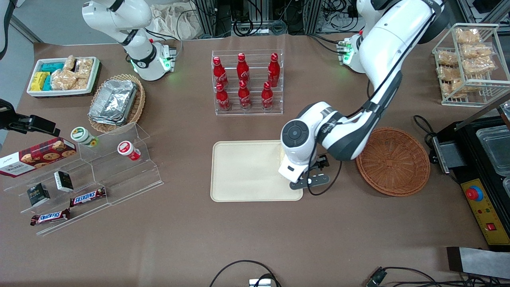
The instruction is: Place sandwich from basket to tray
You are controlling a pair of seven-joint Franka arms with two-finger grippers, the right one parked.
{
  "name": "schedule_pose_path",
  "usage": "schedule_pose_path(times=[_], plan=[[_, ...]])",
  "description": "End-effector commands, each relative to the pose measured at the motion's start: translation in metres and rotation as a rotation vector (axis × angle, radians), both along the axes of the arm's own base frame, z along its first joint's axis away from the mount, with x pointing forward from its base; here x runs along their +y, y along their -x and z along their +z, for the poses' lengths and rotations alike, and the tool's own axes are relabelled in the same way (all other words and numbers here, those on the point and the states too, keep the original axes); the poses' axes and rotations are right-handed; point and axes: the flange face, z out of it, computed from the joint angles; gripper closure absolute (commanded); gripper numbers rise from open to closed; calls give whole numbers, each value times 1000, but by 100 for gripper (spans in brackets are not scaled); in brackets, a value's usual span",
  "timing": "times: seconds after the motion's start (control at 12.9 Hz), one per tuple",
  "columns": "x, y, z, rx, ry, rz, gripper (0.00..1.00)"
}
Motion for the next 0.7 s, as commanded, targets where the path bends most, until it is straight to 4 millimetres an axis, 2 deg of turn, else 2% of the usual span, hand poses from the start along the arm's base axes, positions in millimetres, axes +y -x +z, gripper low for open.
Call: schedule_pose_path(times=[0.0, 0.08, 0.47, 0.62], plan=[[17, -7, 30, -21, -8, 35, 0], [22, -11, 40, -21, 4, 58, 0], [86, -42, 98, 19, 37, 82, 0], [93, -43, 104, 18, 43, 81, 0]])
